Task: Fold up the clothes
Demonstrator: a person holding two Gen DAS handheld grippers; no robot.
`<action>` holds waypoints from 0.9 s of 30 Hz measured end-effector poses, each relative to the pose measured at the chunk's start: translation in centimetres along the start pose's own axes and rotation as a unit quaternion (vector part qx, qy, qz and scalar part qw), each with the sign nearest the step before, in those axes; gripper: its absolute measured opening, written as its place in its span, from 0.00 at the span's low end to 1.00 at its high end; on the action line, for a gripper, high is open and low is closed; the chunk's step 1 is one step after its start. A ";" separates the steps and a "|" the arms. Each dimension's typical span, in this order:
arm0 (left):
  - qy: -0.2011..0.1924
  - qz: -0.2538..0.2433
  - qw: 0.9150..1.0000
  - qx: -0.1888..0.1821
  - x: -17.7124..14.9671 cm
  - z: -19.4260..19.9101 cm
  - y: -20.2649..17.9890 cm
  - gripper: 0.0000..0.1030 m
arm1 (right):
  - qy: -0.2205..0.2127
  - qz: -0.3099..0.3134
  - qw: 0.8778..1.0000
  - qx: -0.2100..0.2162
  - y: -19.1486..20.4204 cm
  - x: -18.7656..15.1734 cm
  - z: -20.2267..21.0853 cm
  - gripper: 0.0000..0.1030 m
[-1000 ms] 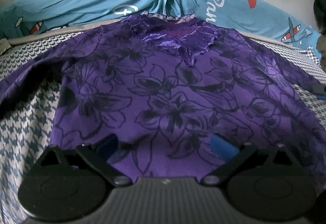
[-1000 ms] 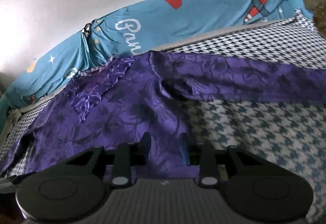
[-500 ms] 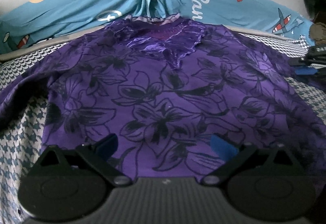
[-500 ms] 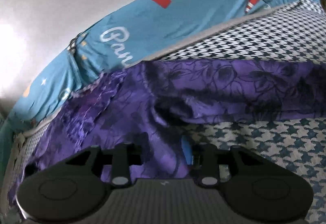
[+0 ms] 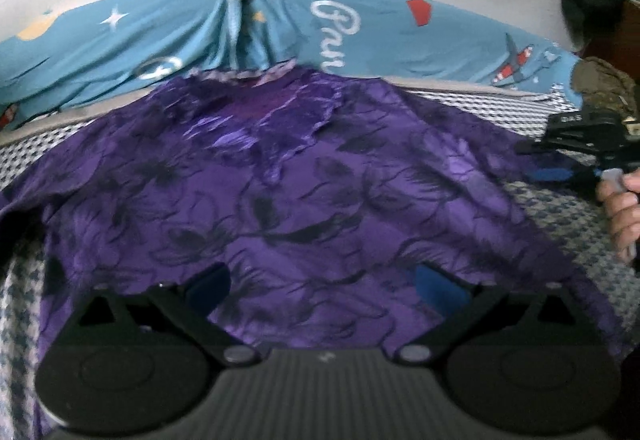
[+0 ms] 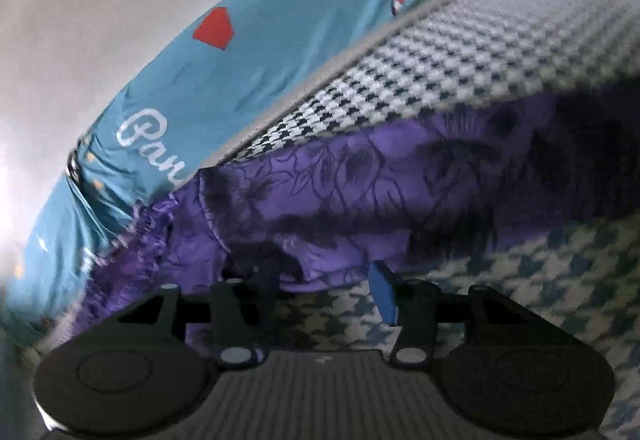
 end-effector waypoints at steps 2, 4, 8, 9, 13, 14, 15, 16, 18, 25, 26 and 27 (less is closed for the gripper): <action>-0.004 -0.013 1.000 -0.005 0.4 0.0 -0.7 1.00 | 0.014 -0.019 1.000 0.015 -0.3 -0.1 -0.5 0.49; -0.014 -0.027 1.000 -0.006 0.7 0.1 -1.3 1.00 | 0.027 -0.035 0.999 0.023 -0.4 -0.2 -1.0 0.49; -0.037 -0.049 0.998 0.009 0.4 -0.4 -1.8 1.00 | 0.030 -0.074 0.996 0.031 -1.0 -0.3 -1.8 0.49; -0.038 -0.051 0.998 0.013 0.2 -0.6 -1.7 1.00 | 0.027 -0.086 0.995 0.032 -1.2 -0.2 -2.0 0.49; -0.029 -0.047 0.998 0.023 -0.1 -1.8 -1.2 1.00 | 0.006 -0.105 0.994 0.026 -1.2 0.1 -2.4 0.49; -0.027 -0.043 0.998 0.024 -0.2 -2.0 -1.1 1.00 | 0.000 -0.105 0.994 0.023 -1.0 0.3 -2.5 0.49; -0.026 -0.040 0.999 0.023 -0.3 -2.1 -0.9 1.00 | -0.005 -0.103 0.995 0.018 -0.8 0.4 -2.7 0.49; -0.023 -0.036 0.999 0.022 -0.4 -2.2 -0.6 1.00 | -0.010 -0.101 0.995 0.013 -0.7 0.5 -2.8 0.49; -0.018 -0.030 0.999 0.023 -0.6 -2.5 -0.3 1.00 | -0.019 -0.097 0.995 0.003 -0.4 0.6 -3.2 0.49; 0.002 -0.028 0.999 0.027 -1.3 -3.8 0.0 1.00 | -0.058 -0.063 0.994 -0.075 0.9 0.9 -3.7 0.07; 0.002 -0.027 0.999 0.026 -1.3 -3.8 0.0 1.00 | -0.065 -0.058 0.993 -0.083 1.0 1.0 -3.5 0.06; 0.002 -0.027 0.999 0.026 -1.2 -3.8 -0.1 1.00 | -0.077 -0.049 0.991 -0.095 1.2 1.0 -3.1 0.06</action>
Point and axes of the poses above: each gripper's, at about its wrist camera, not at the fingertips, and z roughly against the way its jaws point, y to its left, x to its top, the point moved 2 cm from there along -z, roughly the way its jaws point, and after that the axes turned 9 degrees about y, right-handed, at the moved point
